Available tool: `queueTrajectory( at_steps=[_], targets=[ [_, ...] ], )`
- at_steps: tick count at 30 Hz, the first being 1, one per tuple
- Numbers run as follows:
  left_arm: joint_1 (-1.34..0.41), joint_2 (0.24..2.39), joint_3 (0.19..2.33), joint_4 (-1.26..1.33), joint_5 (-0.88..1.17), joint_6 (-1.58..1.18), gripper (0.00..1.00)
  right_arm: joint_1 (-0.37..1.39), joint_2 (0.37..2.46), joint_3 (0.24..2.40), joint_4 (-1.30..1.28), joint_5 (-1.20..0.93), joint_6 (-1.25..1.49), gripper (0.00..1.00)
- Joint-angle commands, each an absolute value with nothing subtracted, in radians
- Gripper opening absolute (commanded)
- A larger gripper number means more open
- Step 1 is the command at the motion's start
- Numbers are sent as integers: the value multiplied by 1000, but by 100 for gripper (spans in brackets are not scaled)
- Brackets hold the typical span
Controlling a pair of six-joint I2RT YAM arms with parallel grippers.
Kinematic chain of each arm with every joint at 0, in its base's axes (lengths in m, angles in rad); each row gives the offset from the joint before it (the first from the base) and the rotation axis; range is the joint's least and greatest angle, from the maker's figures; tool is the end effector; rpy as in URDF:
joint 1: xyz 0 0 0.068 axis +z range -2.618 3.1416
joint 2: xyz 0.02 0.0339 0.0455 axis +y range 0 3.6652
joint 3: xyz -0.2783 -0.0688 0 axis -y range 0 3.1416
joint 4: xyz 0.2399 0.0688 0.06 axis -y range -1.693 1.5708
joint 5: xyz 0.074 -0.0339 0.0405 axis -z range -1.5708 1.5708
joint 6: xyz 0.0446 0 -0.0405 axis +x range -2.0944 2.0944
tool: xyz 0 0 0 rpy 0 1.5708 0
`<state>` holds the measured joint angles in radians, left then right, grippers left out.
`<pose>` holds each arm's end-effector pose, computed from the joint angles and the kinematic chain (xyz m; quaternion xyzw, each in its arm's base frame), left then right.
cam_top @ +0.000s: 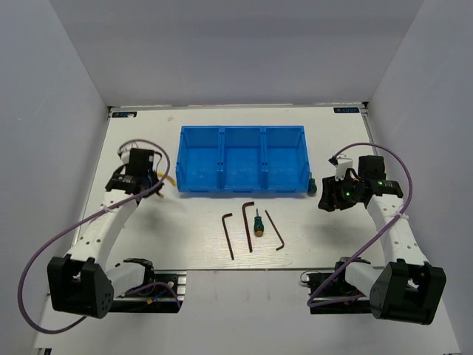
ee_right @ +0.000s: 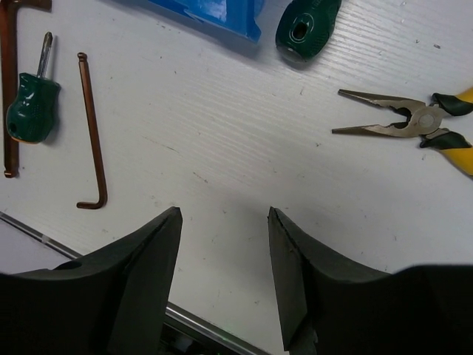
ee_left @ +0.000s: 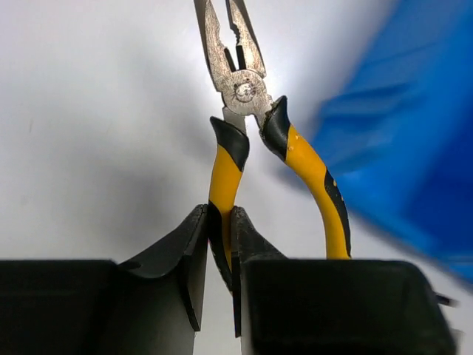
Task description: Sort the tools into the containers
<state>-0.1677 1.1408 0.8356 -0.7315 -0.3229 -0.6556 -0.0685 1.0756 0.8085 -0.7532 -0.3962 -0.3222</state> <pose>0.2094 -0.0211 0.2515 -0.2711 0.9136 0.0379 0.3007 0.1959 0.0038 0.2548 -0.1724 0.9292 0.1341 0.2982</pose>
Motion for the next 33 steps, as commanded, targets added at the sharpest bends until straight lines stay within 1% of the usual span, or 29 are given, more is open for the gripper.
queueTrajectory(
  at_steps=[1, 2, 3, 4, 5, 6, 8, 10, 12, 14, 15, 16, 17, 18, 19, 20, 21, 22, 25, 30, 33],
  targets=[
    [-175, 1078, 997, -657, -264, -519, 0, -78, 1088, 811, -741, -428, -331, 56],
    [-175, 1098, 1012, -620, -217, -467, 0, -75, 1089, 810, -741, -431, -334, 53],
    [-175, 1117, 1028, -570, -95, -434, 0, -75, 1091, 811, -742, -431, -336, 32],
    [-175, 1141, 1043, -499, -42, -413, 0, -77, 1097, 811, -738, -422, -336, 13],
    [-175, 1216, 1072, -459, 35, -361, 0, -75, 1103, 815, -738, -414, -328, 0],
    [-184, 1256, 1095, -433, 146, -342, 0, -77, 1101, 818, -733, -393, -327, 0],
    [-193, 1343, 1170, -391, 283, -287, 0, -75, 1111, 830, -730, -350, -316, 0],
    [-204, 1469, 1241, -382, 340, -241, 0, -77, 1115, 847, -727, -284, -302, 0],
    [-213, 1492, 1281, -382, 341, -220, 0, -78, 1118, 857, -726, -266, -301, 0],
    [-238, 1567, 1334, -394, 322, -210, 0, -78, 1120, 867, -727, -227, -287, 0],
    [-238, 1589, 1345, -394, 322, -198, 1, -78, 1129, 868, -724, -213, -281, 3],
    [-247, 1627, 1356, -406, 308, -198, 3, -78, 1134, 870, -719, -189, -269, 8],
    [-247, 1644, 1368, -416, 298, -198, 6, -78, 1140, 879, -719, -167, -265, 17],
    [-258, 1657, 1368, -416, 298, -189, 19, -78, 1158, 884, -716, -157, -250, 36],
    [-258, 1666, 1368, -416, 287, -189, 25, -83, 1166, 894, -722, -144, -249, 46],
    [-267, 1675, 1368, -428, 273, -189, 31, -81, 1172, 903, -726, -134, -245, 51],
    [-267, 1675, 1358, -428, 262, -189, 39, -83, 1187, 911, -719, -127, -239, 53],
    [-267, 1675, 1342, -428, 252, -189, 53, -84, 1202, 913, -718, -117, -239, 53],
    [-267, 1657, 1331, -428, 229, -189, 66, -90, 1253, 919, -689, -101, -224, 53],
    [-267, 1626, 1331, -428, 219, -189, 69, -104, 1371, 968, -661, -22, -151, 51],
    [-276, 1585, 1331, -428, 241, -189, 69, -117, 1425, 973, -609, -26, -176, 51]
  ],
)
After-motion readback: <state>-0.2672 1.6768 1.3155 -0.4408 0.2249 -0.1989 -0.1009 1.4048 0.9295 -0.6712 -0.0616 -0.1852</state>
